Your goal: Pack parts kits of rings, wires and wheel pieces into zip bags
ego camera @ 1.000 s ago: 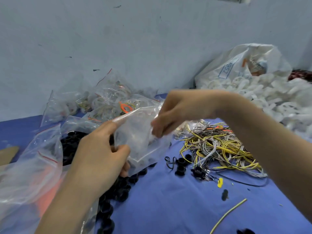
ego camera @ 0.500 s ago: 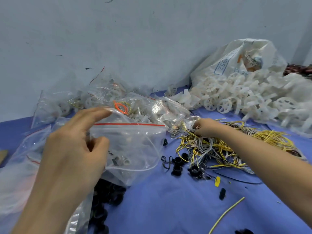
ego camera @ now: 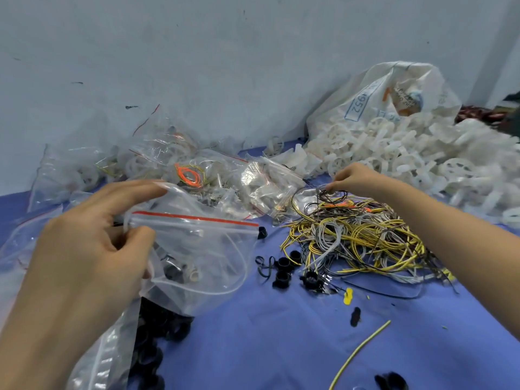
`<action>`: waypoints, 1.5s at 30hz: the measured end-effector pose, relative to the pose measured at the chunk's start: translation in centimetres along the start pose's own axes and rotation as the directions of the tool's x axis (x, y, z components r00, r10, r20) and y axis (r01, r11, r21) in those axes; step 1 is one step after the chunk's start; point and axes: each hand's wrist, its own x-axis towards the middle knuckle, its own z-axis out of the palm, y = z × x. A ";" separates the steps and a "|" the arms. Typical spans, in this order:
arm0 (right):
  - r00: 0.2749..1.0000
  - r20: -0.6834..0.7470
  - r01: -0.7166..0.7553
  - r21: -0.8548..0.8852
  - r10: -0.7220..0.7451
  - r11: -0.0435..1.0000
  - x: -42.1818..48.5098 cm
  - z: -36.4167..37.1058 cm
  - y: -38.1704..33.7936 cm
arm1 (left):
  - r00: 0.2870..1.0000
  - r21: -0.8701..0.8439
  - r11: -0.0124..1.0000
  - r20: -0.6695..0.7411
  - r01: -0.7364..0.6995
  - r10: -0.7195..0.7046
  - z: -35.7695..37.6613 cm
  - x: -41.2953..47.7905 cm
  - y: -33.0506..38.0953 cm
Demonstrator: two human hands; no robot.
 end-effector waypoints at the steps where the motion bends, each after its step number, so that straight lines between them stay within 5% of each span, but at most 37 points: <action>1: 1.000 0.017 0.005 0.033 -0.006 0.999 -0.3 -0.6 0.2 | 1.000 -0.003 1.000 -0.002 0.004 -0.004 0.1 0.0 -0.1; 10: 0.945 -0.195 0.273 0.022 -0.264 0.962 -2.3 -3.6 -0.1 | 0.997 -0.001 1.000 0.077 -0.002 0.002 0.4 0.0 -0.9; 15: 0.964 0.249 0.083 0.050 -0.093 0.995 -3.3 -4.3 0.3 | 0.997 -0.054 0.998 0.069 -0.020 0.024 0.8 -0.2 -0.5; 18: 0.790 0.612 -0.108 0.057 0.051 0.992 -4.4 -4.0 1.0 | 0.995 -0.035 0.998 0.087 -0.051 0.054 0.7 -0.2 -0.2; 20: 0.676 0.732 -0.103 -0.020 0.085 0.994 -5.2 -3.0 1.4 | 0.993 -0.039 0.998 0.101 -0.059 0.062 0.5 0.0 -0.2; 27: 0.743 0.666 -0.044 -0.041 0.060 0.998 -7.0 -0.9 1.1 | 0.992 -0.065 0.998 0.127 -0.016 0.025 0.9 -0.2 0.1; 31: 0.832 0.550 -0.097 0.272 -0.072 0.957 -7.3 -1.4 1.2 | 0.988 -0.065 0.998 0.154 -0.009 0.019 0.7 -0.2 0.2; 38: 0.908 0.395 -0.210 0.721 -0.142 0.660 -9.6 -2.2 -2.1 | 0.979 -0.056 0.998 0.199 -0.025 0.035 1.5 -0.7 2.0; 41: 0.938 0.248 -0.131 0.901 -0.243 0.414 -10.8 -3.3 -5.5 | 0.979 -0.054 0.999 0.203 0.000 0.011 2.5 -1.0 2.4; 43: 0.807 0.217 -0.167 0.976 -0.549 0.140 -12.3 -3.4 -8.2 | 0.977 -0.040 0.999 0.214 -0.004 0.013 2.9 -1.3 2.9; 45: 0.535 0.144 -0.346 0.936 -0.833 -0.061 -14.2 -2.0 -10.5 | 0.973 -0.056 0.998 0.233 0.003 0.010 3.0 -1.6 3.5</action>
